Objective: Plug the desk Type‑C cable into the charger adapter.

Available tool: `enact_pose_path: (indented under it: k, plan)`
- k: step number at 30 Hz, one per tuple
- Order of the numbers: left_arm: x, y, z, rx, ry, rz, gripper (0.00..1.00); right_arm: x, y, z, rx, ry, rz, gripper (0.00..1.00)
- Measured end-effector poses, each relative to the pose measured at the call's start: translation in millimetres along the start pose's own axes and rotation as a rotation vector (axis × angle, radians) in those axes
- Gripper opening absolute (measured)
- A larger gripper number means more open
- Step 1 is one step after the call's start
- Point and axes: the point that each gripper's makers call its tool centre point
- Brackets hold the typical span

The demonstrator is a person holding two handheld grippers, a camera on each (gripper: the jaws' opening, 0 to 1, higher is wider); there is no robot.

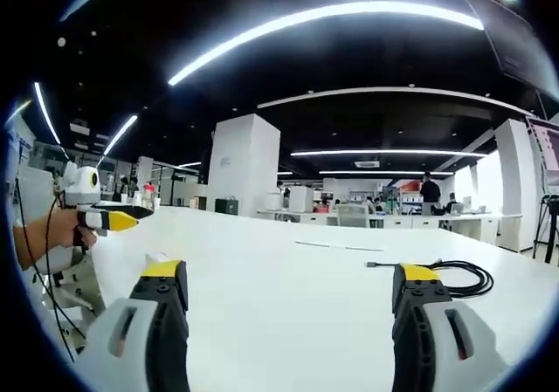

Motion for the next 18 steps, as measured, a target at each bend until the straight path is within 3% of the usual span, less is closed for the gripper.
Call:
enact_pose_path:
  k: [7,14,18]
  plan:
    - [6.2,6.8,4.7,-0.041,0.002,0.011,0.78,-1.3,0.7,-2.1,0.008,-0.002,-0.004,1.00]
    - [11.2,15.2,15.7,-0.124,0.001,0.007,0.91,-2.8,-0.5,-3.8,0.014,0.001,-0.009,1.00]
    - [13.6,16.6,19.0,-0.139,0.007,0.019,0.94,-3.2,-0.4,-4.1,0.014,0.007,-0.007,1.00]
Point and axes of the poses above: the point that each gripper's makers call its tool centre point, and the gripper's own axes: y roughly backward along the fingers, z roughly to its left, x roughly out of its underside, and after that the axes turned 2 degrees about y, right-handed
